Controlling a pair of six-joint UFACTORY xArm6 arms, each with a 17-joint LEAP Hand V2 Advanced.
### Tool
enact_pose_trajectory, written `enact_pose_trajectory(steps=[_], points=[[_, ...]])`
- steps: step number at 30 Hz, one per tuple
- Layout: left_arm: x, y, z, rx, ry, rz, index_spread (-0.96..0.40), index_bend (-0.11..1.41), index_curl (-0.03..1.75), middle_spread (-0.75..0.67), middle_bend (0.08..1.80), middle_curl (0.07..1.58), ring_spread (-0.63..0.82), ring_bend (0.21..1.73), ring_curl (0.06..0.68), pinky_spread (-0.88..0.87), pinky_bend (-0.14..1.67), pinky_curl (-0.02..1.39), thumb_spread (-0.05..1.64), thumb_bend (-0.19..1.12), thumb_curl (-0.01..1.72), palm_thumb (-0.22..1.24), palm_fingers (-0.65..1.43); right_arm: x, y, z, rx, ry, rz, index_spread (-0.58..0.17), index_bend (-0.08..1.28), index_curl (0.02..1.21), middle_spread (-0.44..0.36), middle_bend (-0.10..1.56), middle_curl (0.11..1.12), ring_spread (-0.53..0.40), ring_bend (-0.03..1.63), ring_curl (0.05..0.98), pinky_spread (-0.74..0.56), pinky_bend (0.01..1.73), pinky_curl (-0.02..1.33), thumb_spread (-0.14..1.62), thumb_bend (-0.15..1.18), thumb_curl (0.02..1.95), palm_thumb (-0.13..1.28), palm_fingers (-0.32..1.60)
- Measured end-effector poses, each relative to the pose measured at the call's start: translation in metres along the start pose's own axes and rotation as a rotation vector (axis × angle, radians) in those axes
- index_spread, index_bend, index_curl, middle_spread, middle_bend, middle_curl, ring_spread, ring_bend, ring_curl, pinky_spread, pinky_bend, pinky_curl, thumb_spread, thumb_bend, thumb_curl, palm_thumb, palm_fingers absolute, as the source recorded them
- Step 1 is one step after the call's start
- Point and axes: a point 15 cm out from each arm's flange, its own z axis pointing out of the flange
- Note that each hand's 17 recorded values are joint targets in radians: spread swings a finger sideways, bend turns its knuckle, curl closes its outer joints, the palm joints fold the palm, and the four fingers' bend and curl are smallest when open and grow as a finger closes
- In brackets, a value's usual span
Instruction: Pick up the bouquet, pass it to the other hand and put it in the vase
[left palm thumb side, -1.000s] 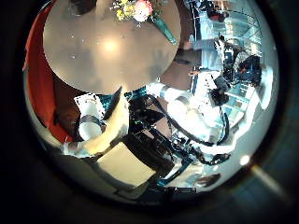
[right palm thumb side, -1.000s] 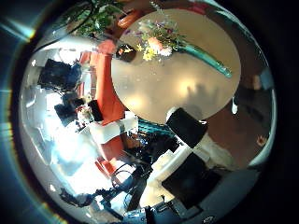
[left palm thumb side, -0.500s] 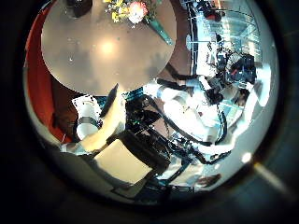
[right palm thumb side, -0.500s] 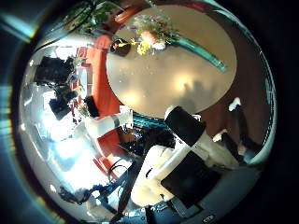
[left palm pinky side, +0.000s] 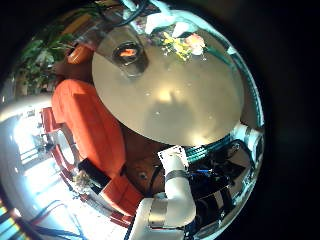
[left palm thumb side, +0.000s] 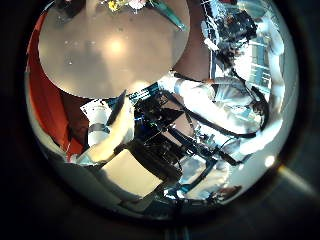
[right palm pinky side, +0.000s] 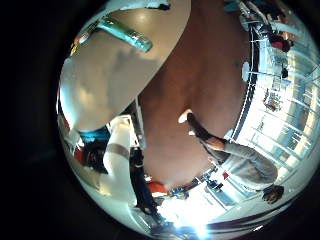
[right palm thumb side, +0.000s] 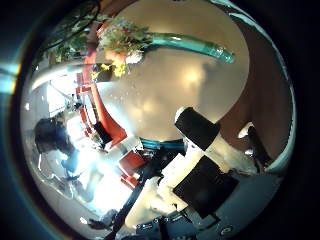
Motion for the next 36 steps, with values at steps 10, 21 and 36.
enact_pose_trajectory(steps=[10,21,36], points=[[-0.003,-0.012,-0.006,0.023,-0.004,0.078,0.04,0.2,0.42,0.33,0.19,0.33,0.53,0.35,0.215,0.47,0.18,0.25,1.11,-0.02,0.33,0.5,0.16,0.031,-0.06,0.018,-0.056,-0.037,0.081,-0.315,0.18,0.31,-0.098,0.37,0.4,-0.074,0.64,0.214,0.34,0.45,0.15,1.08,-0.03,0.41,0.56,0.38],[-0.006,-0.021,0.001,0.005,0.009,0.098,0.04,0.2,0.42,0.34,0.19,0.33,0.53,0.35,0.217,0.47,0.18,0.25,1.11,-0.02,0.34,0.49,0.16,0.026,-0.081,0.067,-0.153,-0.05,0.082,-0.319,0.19,0.34,-0.075,0.33,0.4,-0.024,0.56,0.201,0.33,0.41,0.16,1.07,-0.03,0.4,0.55,0.31],[-0.008,-0.026,0.0,-0.006,0.009,0.095,0.04,0.2,0.42,0.34,0.19,0.33,0.53,0.34,0.22,0.47,0.18,0.25,1.12,-0.02,0.33,0.49,0.16,0.012,-0.09,0.104,-0.172,-0.035,0.082,-0.304,0.19,0.36,-0.066,0.3,0.4,-0.019,0.53,0.211,0.33,0.34,0.18,1.07,-0.03,0.39,0.53,0.36]])
